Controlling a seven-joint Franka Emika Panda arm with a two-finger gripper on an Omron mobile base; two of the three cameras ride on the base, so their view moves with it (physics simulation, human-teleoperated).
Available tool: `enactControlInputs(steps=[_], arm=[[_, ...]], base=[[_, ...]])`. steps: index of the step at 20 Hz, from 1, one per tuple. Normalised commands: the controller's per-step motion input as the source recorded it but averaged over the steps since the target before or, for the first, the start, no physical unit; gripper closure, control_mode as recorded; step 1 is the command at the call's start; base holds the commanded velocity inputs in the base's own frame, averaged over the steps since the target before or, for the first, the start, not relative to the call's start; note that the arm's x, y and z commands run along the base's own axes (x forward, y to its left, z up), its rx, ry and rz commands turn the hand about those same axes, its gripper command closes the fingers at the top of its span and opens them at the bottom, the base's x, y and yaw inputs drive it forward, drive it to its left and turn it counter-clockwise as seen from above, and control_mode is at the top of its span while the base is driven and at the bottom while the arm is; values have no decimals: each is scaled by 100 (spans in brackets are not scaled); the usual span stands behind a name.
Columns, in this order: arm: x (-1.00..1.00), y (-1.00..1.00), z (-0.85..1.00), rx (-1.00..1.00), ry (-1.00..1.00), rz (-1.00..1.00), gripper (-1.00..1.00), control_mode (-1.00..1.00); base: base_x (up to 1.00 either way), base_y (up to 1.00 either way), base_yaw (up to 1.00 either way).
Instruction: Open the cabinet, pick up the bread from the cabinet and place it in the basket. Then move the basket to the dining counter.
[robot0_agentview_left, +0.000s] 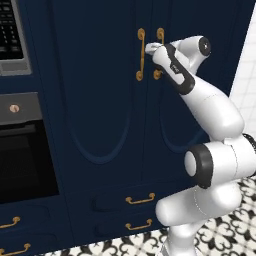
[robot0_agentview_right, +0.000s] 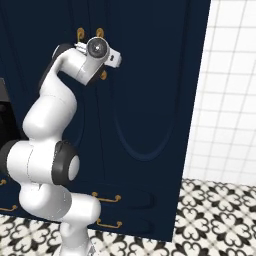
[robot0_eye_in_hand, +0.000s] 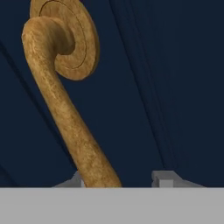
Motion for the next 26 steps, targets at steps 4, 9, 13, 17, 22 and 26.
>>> enactControlInputs(steps=[4,9,13,17,22,26], arm=[[18,29,0,6,0,0,100,-100],[-31,18,0,8,0,0,100,-100],[-59,3,-1,10,0,0,100,-100],[-100,-19,17,6,2,0,100,-100],[-100,-61,26,3,5,1,100,-100],[-100,-95,18,1,1,5,100,-100]], base=[[0,0,0],[0,0,0],[0,0,0],[0,0,0],[0,0,0],[0,0,0]])
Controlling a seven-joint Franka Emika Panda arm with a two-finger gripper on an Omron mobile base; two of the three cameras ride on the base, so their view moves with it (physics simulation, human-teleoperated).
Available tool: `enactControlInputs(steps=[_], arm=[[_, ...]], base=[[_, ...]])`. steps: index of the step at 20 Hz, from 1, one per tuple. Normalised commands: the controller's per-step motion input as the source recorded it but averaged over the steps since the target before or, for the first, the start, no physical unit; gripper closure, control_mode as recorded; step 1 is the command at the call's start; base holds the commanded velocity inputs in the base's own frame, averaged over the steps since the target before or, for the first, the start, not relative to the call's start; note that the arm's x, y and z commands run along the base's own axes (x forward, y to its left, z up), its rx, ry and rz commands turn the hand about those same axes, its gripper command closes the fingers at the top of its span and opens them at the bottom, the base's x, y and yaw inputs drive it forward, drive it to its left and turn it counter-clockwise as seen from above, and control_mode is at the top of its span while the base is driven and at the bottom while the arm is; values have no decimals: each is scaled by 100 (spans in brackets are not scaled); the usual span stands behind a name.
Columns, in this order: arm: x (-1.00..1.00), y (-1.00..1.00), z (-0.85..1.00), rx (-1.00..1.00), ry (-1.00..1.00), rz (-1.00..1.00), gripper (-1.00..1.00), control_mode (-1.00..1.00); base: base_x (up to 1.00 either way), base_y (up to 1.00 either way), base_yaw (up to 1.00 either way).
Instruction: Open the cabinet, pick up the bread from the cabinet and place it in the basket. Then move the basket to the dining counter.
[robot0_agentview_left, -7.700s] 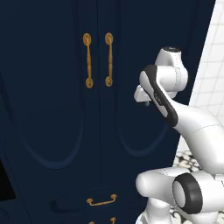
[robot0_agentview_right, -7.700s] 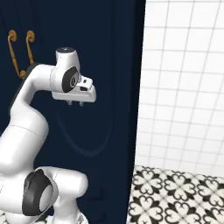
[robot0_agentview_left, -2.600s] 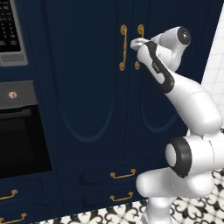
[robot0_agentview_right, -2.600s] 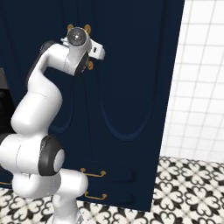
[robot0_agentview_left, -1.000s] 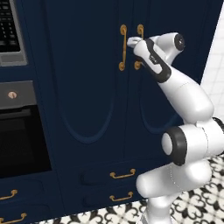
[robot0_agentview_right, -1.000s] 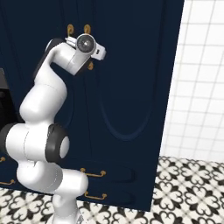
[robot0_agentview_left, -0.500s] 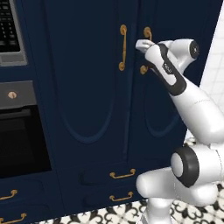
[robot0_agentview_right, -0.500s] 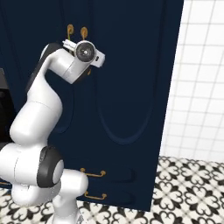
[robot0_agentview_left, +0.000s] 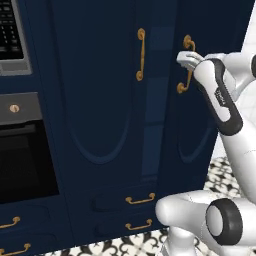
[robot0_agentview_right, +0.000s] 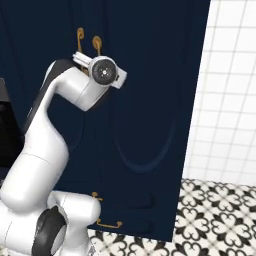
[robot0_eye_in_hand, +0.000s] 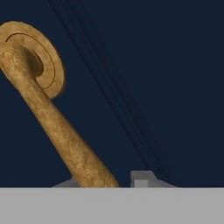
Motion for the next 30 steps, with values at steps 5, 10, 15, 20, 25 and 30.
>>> enactControlInputs(steps=[5,10,15,20,25,30], arm=[[-100,-100,10,0,0,7,100,-100],[-100,-100,-3,0,2,2,100,-100],[-45,-45,-35,-10,14,0,-100,-100],[-29,3,-31,-8,13,-5,-100,-100],[-16,-36,-18,-1,5,-3,-100,-100],[-25,0,-13,0,-1,-5,-100,-100]], base=[[0,0,0],[0,0,0],[0,0,0],[0,0,0],[0,0,0],[0,0,0]])
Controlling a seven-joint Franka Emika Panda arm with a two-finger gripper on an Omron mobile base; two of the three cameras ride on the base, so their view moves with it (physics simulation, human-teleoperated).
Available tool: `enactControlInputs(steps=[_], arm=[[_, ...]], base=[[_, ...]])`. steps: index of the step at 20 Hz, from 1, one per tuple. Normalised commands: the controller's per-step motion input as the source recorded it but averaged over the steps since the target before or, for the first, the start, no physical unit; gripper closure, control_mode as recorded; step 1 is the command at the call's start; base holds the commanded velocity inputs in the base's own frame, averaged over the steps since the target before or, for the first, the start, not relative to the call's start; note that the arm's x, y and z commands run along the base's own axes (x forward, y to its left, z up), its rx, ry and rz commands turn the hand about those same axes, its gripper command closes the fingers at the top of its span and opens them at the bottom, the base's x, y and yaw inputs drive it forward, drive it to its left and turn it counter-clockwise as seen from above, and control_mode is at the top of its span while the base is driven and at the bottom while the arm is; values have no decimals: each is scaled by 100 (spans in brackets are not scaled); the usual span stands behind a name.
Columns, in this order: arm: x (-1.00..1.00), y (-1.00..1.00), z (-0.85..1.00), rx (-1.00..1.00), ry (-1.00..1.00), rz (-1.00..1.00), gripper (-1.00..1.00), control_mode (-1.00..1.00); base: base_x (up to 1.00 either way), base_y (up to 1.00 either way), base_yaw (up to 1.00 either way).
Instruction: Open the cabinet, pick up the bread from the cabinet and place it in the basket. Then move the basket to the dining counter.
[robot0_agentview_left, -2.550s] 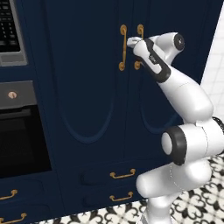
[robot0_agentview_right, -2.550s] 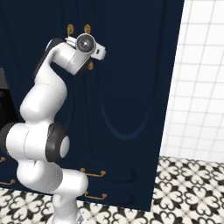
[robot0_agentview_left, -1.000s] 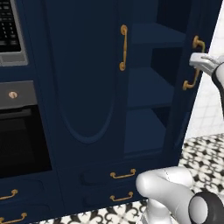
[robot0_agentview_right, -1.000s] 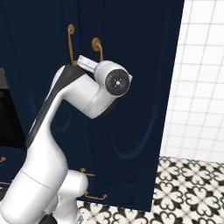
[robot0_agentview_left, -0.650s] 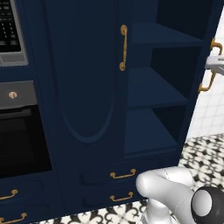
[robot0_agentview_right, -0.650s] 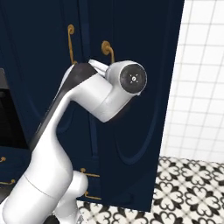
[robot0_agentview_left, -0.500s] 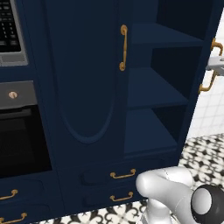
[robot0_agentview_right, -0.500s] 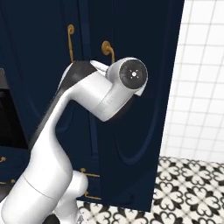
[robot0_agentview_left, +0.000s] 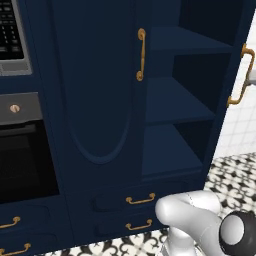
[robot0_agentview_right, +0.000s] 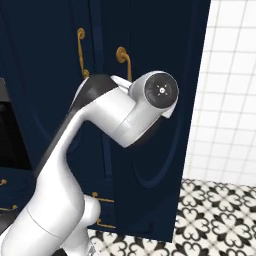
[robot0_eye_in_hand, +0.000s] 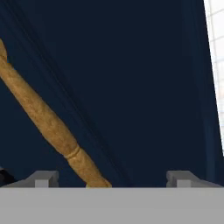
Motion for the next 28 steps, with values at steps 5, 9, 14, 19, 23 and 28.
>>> enactControlInputs(steps=[5,9,14,19,23,28], arm=[[-32,88,-17,0,-2,-18,-100,-100],[-13,100,-13,0,0,-32,-100,-100],[8,100,-1,0,3,-43,-100,-100],[69,74,0,4,6,-37,-100,-100],[41,44,-12,14,3,-43,-100,-100],[32,2,0,25,-1,-38,-100,-100]], base=[[0,0,0],[0,0,0],[0,0,0],[0,0,0],[0,0,0],[0,0,0]])
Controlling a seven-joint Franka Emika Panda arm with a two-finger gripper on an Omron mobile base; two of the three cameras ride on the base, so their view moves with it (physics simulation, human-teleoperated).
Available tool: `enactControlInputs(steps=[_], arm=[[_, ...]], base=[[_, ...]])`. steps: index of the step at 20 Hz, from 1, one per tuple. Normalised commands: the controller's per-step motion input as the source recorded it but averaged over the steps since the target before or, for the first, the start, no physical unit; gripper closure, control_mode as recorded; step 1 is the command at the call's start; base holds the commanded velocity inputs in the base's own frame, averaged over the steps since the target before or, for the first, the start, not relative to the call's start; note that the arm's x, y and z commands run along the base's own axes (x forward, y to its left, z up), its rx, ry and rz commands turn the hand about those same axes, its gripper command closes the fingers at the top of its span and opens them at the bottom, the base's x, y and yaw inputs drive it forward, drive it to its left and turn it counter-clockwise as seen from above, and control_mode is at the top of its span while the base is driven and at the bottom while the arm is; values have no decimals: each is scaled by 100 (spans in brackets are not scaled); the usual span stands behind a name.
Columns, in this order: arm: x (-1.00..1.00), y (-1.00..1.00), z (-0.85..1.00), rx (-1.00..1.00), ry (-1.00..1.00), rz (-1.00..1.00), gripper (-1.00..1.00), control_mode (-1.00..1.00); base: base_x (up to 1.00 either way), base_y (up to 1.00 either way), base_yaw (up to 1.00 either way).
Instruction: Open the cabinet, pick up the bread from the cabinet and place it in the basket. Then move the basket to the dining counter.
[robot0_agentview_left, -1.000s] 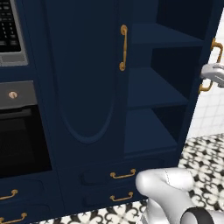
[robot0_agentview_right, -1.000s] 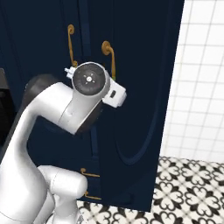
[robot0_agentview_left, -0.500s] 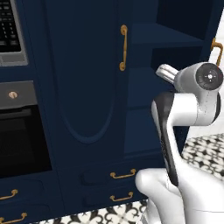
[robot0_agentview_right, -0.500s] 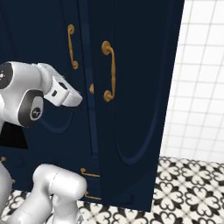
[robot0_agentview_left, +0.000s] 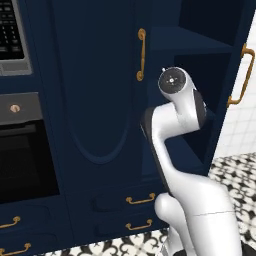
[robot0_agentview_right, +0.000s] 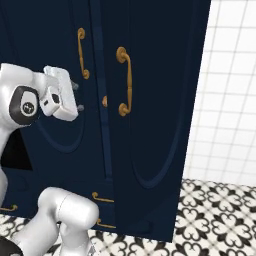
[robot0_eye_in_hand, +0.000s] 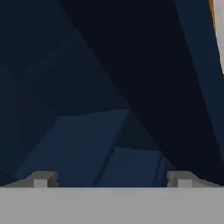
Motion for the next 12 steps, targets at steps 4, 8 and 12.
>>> enactControlInputs(steps=[4,8,12], arm=[[31,-8,0,27,-4,-39,-100,-100],[19,-1,-13,34,-26,-22,-100,-100],[10,-12,-17,33,-37,-8,-100,-100]], base=[[0,0,0],[0,0,0],[0,0,0]])
